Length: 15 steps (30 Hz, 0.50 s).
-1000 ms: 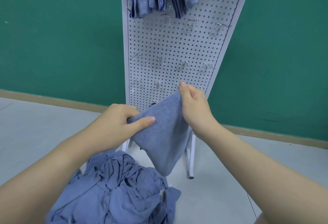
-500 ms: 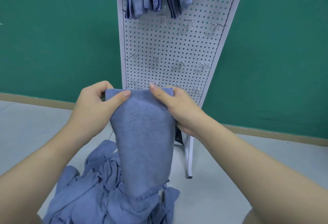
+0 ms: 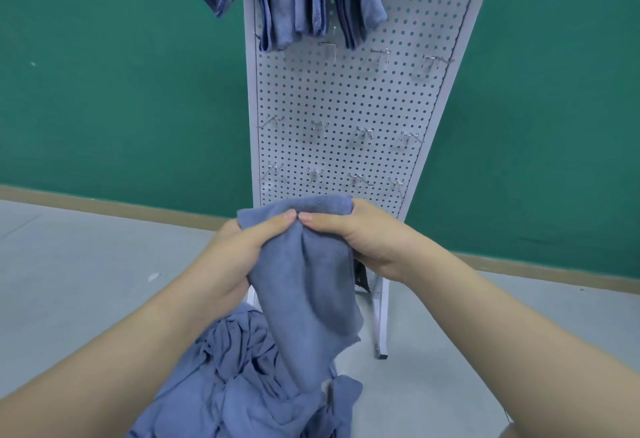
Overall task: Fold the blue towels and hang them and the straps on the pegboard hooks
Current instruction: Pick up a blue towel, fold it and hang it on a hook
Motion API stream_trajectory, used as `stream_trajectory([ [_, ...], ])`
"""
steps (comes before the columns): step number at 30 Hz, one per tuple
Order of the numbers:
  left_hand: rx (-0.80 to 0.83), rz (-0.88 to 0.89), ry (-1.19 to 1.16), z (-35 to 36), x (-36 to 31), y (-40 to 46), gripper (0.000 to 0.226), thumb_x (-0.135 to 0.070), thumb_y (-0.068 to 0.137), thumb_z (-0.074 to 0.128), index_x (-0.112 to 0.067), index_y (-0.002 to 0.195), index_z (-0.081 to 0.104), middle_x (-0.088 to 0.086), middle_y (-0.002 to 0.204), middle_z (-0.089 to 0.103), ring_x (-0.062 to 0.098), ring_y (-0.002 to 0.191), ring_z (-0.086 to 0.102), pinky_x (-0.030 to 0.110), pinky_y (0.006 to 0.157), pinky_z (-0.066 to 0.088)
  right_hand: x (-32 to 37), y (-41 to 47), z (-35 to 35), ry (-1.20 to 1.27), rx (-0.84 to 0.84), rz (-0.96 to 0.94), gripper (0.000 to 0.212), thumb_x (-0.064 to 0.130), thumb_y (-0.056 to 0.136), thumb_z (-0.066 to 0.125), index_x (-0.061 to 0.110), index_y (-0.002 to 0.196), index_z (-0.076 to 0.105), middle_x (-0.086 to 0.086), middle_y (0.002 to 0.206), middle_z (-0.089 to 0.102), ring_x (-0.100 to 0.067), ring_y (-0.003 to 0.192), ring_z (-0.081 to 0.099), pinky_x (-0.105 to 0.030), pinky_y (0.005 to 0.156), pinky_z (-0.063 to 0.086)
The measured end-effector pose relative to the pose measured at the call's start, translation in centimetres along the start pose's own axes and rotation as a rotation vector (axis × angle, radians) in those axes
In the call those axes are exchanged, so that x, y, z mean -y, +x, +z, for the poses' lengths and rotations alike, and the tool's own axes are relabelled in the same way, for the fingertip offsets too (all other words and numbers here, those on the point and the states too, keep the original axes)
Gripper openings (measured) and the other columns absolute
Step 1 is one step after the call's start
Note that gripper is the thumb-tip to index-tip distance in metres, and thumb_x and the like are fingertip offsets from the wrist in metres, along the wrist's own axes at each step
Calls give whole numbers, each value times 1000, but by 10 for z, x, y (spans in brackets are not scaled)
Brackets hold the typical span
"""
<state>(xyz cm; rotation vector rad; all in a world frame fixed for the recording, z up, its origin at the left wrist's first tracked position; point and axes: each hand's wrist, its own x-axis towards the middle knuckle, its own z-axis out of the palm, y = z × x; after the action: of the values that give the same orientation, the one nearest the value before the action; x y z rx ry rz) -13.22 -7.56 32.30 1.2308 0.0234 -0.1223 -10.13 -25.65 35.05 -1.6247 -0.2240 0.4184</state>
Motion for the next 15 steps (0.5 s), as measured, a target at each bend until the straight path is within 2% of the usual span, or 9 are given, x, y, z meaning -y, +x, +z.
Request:
stream_trajectory([
  [4,-146,139,7,1,-11,5,29,-19,94,71,-3,118,72,10,112,78,22,107,74,38,95,56,5,-1,-2,-2,-77,-41,28,19,96,73,11,123,74,-5,116,78,-20,112,73,-40,106,54],
  [11,-238,221,93,2,-7,8,20,-23,95,73,-8,108,75,7,109,78,21,105,74,35,87,57,3,-9,-4,-12,-141,-58,26,25,100,67,11,122,73,-5,116,78,-22,111,73,-41,104,55],
  [15,-263,266,119,3,-6,9,16,-23,94,74,-11,104,76,3,102,79,15,91,74,28,73,55,4,-11,-8,11,-152,-57,29,25,101,65,8,123,71,-9,119,76,-26,113,72,-43,105,54],
])
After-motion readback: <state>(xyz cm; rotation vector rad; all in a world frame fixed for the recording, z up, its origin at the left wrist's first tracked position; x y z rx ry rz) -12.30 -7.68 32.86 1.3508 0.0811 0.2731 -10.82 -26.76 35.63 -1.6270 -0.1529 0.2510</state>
